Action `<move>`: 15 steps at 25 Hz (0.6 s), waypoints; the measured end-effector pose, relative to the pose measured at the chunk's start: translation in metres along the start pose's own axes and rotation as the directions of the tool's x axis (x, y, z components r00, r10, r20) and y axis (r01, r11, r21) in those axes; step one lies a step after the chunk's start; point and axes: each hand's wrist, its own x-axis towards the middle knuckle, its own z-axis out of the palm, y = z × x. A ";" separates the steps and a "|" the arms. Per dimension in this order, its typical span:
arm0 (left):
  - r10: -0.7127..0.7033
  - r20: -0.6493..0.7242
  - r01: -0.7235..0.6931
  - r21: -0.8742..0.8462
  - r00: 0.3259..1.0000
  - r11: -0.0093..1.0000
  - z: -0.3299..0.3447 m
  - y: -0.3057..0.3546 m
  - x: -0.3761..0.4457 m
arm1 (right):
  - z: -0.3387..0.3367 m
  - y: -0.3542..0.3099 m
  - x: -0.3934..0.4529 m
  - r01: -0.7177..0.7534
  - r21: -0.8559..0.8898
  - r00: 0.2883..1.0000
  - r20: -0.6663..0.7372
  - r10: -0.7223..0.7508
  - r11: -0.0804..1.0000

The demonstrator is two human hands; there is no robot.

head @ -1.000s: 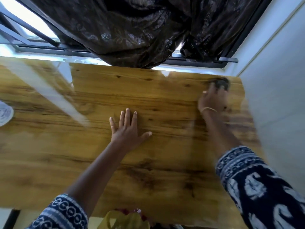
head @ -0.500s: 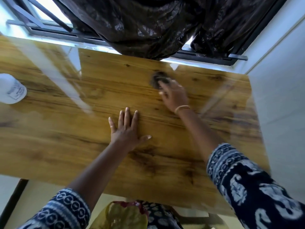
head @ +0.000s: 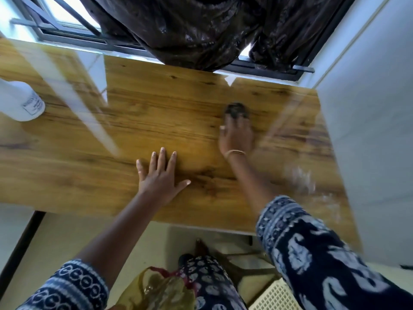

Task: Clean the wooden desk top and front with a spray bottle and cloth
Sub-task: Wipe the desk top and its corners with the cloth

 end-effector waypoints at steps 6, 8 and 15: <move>-0.017 0.033 0.017 0.012 0.999 1.000 0.021 -0.019 -0.067 | 0.009 -0.091 -0.081 0.641 0.130 0.721 0.236 -0.652 0.756; -0.007 0.046 0.008 -0.008 0.999 1.000 0.024 -0.014 -0.077 | 0.000 -0.051 -0.083 0.519 0.061 0.834 0.181 -0.520 0.853; 0.108 0.079 -0.106 -0.027 0.991 0.994 0.028 0.040 -0.084 | -0.069 0.150 -0.106 -0.252 -0.086 0.968 0.001 0.253 0.964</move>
